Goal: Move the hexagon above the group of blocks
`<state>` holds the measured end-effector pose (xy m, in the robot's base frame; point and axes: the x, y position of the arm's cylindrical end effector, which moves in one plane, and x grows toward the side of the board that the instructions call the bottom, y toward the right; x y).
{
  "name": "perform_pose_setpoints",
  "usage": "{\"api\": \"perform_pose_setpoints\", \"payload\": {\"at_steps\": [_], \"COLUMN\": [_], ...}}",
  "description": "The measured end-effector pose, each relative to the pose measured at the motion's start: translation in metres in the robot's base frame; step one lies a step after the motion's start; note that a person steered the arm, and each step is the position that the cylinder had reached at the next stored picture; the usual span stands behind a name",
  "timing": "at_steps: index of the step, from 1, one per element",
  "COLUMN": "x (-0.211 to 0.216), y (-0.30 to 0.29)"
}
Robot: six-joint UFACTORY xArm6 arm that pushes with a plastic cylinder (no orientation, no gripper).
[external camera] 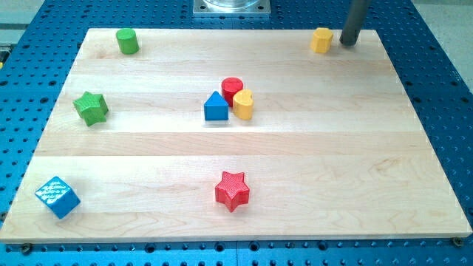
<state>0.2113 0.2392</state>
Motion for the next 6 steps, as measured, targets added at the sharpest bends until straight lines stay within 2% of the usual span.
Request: {"api": "perform_pose_setpoints", "payload": {"at_steps": [1,2,3,5,6], "x": [-0.004,0.028,0.051,0.051,0.069], "y": [-0.030,-0.078,-0.093,-0.230,-0.266]}}
